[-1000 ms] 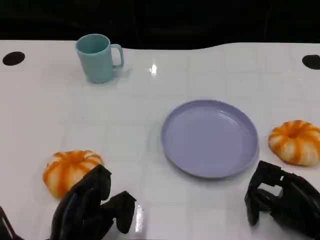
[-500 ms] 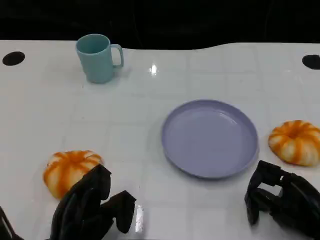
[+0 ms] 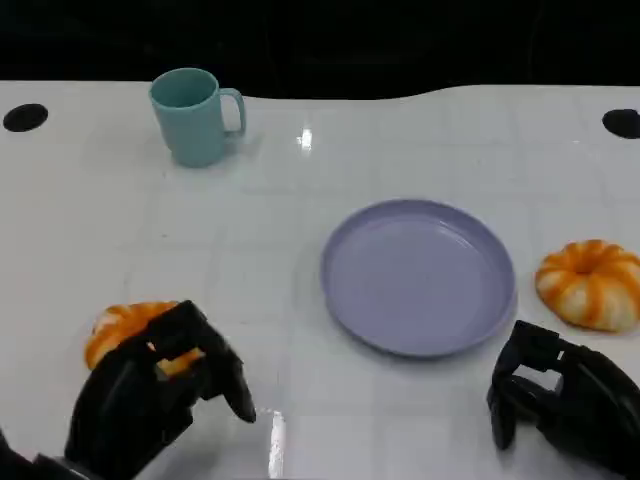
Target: Grasp the bread from the table and place it into the plate.
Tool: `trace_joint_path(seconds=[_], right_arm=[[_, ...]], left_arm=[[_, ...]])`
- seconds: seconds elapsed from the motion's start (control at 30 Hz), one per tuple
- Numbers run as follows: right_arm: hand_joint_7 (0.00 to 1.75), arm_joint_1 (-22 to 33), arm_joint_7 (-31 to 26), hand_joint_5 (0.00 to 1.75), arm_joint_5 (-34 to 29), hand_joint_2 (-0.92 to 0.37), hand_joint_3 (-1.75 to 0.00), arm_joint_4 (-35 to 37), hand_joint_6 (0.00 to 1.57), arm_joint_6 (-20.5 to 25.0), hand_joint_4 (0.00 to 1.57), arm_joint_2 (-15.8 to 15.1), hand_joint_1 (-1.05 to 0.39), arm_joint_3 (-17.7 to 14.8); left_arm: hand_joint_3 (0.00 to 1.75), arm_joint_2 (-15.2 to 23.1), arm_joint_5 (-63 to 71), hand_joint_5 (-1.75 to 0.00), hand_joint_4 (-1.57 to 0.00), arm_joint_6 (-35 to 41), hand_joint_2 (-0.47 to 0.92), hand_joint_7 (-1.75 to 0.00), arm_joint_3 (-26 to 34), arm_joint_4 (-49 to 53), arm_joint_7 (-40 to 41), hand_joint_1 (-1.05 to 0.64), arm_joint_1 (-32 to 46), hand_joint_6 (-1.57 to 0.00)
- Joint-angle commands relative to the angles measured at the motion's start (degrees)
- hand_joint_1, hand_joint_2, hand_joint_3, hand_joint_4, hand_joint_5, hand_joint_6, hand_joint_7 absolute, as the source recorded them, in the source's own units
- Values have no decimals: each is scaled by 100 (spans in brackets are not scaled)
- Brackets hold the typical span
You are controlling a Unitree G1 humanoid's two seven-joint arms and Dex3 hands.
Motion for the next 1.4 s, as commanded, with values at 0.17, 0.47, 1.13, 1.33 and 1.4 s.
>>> trace_joint_path(seconds=[0.17,0.47,1.13,1.33,1.4], right_arm=[[156,93,46,175,110,-92,-21,-113,71,102,78,-41,-57,-19],[165,-23,196,175,119,-92,-21,259,65,-220,77,-32,-61,-58],[162,-166,393,175,169,-92,-18,614,64,-450,73,-54,-60,-151],[161,-195,470,175,160,-92,-20,699,64,-535,73,-44,-59,-181],[162,-202,466,175,156,-92,-20,714,64,-533,73,-44,-59,-183]], left_arm=[[11,1053,2311,-90,-41,-1262,92,-31,-153,-859,1182,-72,132,-53],[7,2035,5996,-88,-17,-1351,92,-15,-158,-2145,3026,-64,332,-45],[1,2922,8416,-23,0,1196,63,0,-1661,-2416,1885,-54,-518,-22],[1,2934,8393,-22,-2,1387,65,0,-2115,-1358,2047,-45,-1146,-21],[1,2950,8351,-21,-2,1397,66,0,-2228,-1075,2134,-45,-1305,-21]])
